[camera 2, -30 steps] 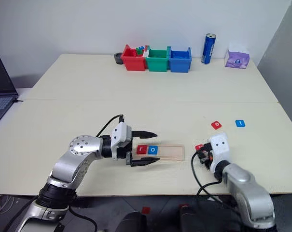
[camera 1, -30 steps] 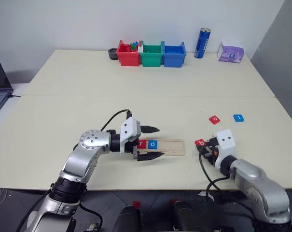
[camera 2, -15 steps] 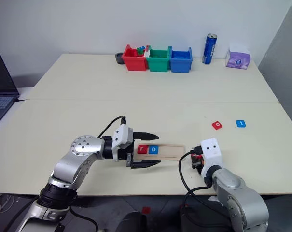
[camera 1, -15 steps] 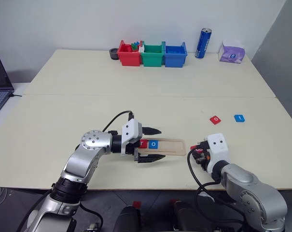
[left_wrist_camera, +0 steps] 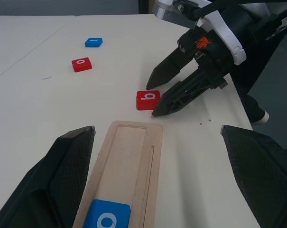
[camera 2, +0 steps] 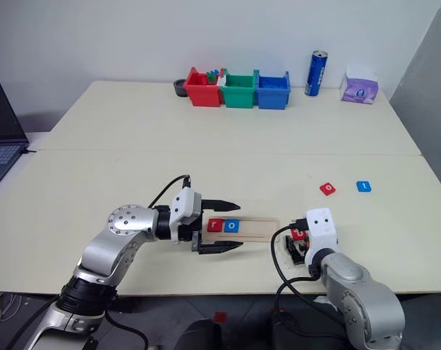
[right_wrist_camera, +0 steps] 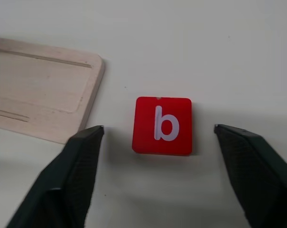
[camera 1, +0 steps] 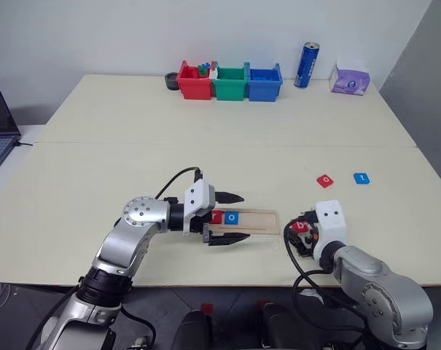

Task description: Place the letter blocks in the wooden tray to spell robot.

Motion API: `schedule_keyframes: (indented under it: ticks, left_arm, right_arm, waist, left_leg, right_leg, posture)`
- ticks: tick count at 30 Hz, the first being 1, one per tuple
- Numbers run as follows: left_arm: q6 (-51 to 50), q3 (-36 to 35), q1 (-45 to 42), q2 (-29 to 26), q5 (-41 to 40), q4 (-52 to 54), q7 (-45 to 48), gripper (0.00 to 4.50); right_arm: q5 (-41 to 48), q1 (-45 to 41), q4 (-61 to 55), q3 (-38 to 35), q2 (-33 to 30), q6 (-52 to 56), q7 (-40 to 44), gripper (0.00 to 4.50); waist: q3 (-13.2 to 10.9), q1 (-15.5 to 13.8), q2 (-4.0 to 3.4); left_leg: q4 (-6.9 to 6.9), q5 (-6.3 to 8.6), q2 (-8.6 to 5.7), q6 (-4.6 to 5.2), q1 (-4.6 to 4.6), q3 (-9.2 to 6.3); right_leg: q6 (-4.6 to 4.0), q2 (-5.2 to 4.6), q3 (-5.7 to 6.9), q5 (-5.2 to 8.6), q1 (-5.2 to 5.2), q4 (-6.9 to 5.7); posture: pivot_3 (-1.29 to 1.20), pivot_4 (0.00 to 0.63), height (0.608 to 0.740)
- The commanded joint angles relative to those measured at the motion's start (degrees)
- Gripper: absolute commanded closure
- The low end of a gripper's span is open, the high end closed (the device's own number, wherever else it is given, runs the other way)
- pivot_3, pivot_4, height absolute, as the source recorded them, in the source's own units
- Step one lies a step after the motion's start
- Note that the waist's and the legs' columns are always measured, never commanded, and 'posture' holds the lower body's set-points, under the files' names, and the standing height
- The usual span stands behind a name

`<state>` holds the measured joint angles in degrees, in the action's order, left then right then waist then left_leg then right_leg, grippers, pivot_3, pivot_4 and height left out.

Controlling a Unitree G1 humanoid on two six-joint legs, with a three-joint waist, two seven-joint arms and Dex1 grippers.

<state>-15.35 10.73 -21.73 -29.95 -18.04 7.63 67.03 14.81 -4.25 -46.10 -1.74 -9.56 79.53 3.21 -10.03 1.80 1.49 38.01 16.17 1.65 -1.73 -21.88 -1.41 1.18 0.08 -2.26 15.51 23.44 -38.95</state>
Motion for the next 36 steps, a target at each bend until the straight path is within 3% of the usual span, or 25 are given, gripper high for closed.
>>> schedule_keyframes:
  ticks: [1, 6, 8, 11, 16, 24, 36]
  left_arm:
    - [1.4, -0.2, -1.1, 0.3, -0.9, 0.3, 0.2, 0.0]
    - [1.9, -0.1, -1.5, 0.6, -1.0, -0.4, 0.2, 0.0]
    - [2.1, -0.1, -1.8, 0.8, -0.9, -0.9, 0.3, 0.0]
    - [2.4, 0.2, -2.0, 1.0, -0.7, -1.6, 0.5, 0.0]
    - [2.8, 0.5, -2.5, 1.0, -0.6, -2.0, 1.0, 0.0]
    - [2.4, 0.2, -2.3, 0.6, -0.7, -1.0, 1.1, 0.0]
    - [2.1, 1.0, -2.4, 0.3, -0.9, 0.2, 2.2, 0.0]
  right_arm:
    - [0.6, -3.5, -3.8, -2.8, -0.9, 0.7, 1.0, 0.03]
    - [3.2, -11.6, -3.1, -7.9, -2.7, -2.8, 5.6, 0.03]
    - [8.4, -15.6, 2.4, -11.2, -3.7, -6.3, 12.8, 0.03]
    - [11.3, -15.6, 11.5, -8.7, -14.4, -23.6, 32.5, 0.03]
    - [6.5, -10.5, 30.1, -3.0, -26.7, -50.1, 53.4, 0.03]
    - [1.5, -11.5, 49.0, 2.2, -31.5, -71.9, 66.1, 0.03]
    - [-1.3, -16.3, 60.1, 6.9, -31.2, -77.6, 71.8, 0.03]
  waist:
    - [0.0, 0.0, 0.0]
    - [0.0, 0.0, -0.01]
    - [0.0, 0.0, 0.0]
    - [0.0, -0.1, 0.0]
    - [-0.1, -0.2, 0.04]
    - [-0.1, 0.0, 0.03]
    - [-0.1, -0.1, 0.02]
  left_leg:
    - [0.0, 0.0, 0.0, 0.0, 0.0, 0.0]
    - [-0.01, 0.0, -0.01, 0.0, -0.01, -0.01]
    - [-0.02, 0.0, -0.01, 0.0, -0.02, 0.0]
    - [-0.01, 0.01, -0.03, 0.02, -0.01, 0.07]
    - [-0.05, 0.1, -0.04, 0.19, -0.08, 0.12]
    - [-0.01, 0.11, -0.02, 0.2, 0.02, 0.18]
    - [0.06, 0.11, -0.03, 0.19, 0.05, 0.09]
  right_leg:
    - [0.0, 0.0, 0.0, 0.0, 0.0, 0.0]
    - [0.0, 0.01, 0.02, 0.0, 0.02, 0.0]
    - [0.0, 0.02, 0.01, 0.0, 0.04, 0.01]
    - [-0.01, 0.02, 0.04, -0.01, 0.01, 0.06]
    - [-0.1, 0.0, 0.15, -0.06, -0.09, 0.28]
    - [-0.23, 0.01, 0.03, -0.13, -0.08, 0.11]
    - [-0.26, -0.02, 0.0, -0.15, -0.08, 0.04]
  posture:
    - [0.0, 0.15, 0.74]
    - [0.0, 0.15, 0.74]
    - [0.0, 0.15, 0.74]
    - [0.0, 0.15, 0.74]
    - [0.0, 0.15, 0.74]
    - [0.0, 0.15, 0.74]
    - [0.0, 0.15, 0.74]
